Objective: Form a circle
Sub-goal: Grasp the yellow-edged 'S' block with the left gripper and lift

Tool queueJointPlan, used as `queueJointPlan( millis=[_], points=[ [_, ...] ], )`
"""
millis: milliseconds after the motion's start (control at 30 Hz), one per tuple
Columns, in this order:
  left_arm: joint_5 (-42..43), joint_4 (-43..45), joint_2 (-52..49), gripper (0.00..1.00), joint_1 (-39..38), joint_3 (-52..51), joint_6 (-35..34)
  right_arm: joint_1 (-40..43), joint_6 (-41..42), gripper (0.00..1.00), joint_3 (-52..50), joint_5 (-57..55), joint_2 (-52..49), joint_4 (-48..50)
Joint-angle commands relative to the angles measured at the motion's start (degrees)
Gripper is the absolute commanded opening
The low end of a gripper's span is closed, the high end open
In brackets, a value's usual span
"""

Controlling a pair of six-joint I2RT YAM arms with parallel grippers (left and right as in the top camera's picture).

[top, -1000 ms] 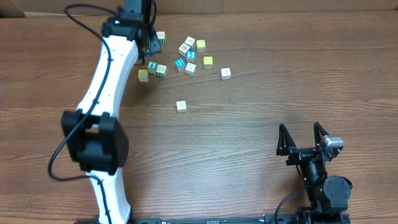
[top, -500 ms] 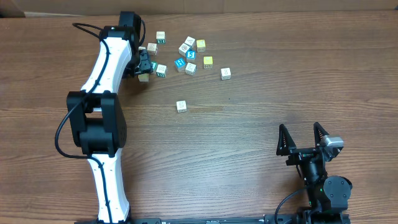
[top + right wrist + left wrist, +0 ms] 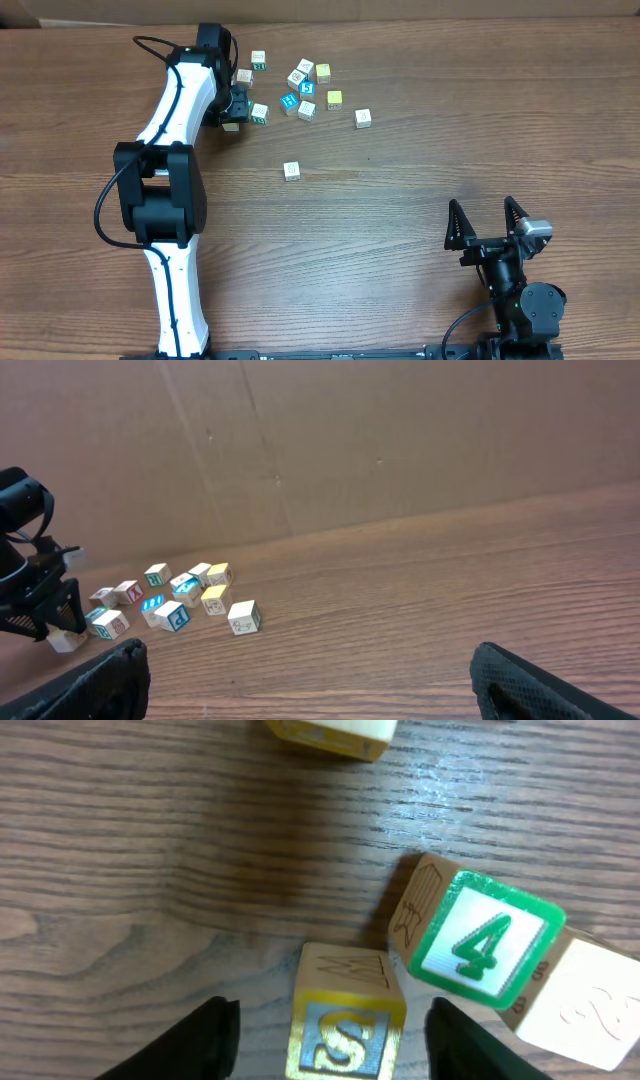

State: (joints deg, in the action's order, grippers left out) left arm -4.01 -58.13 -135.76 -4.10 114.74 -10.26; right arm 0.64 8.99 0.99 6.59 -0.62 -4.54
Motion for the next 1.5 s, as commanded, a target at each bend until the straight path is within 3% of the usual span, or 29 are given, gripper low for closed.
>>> queueJointPlan(
  millis=[0, 100, 267, 400, 1033, 1467],
  points=[
    [0.87, 0.15, -2.62, 0.54, -0.11, -0.04, 1.07, -0.31, 0.2, 1.0, -0.55, -0.52, 0.46, 0.33],
    [0.85, 0.55, -3.04, 0.51, -0.11, -0.04, 1.07, -0.31, 0.2, 1.0, -0.55, -0.52, 0.46, 0.31],
    [0.87, 2.25, -3.02, 0.56, -0.04, 0.09, 0.96, -0.31, 0.2, 1.0, -0.55, -0.52, 0.46, 0.31],
    [0.9, 2.82, -3.02, 0.47, -0.04, 0.44, -0.15, -0.31, 0.2, 1.0, -0.55, -0.52, 0.46, 0.31],
    [0.92, 1.16, -2.86, 0.48, -0.02, 2.56, -0.26, -0.31, 0.2, 1.0, -0.55, -0.52, 0.46, 0.31],
    [0.92, -1.29, -2.86, 0.4, -0.04, 6.01, -0.26, -0.31, 0.2, 1.0, -0.55, -0.52, 0.46, 0.31]
  ],
)
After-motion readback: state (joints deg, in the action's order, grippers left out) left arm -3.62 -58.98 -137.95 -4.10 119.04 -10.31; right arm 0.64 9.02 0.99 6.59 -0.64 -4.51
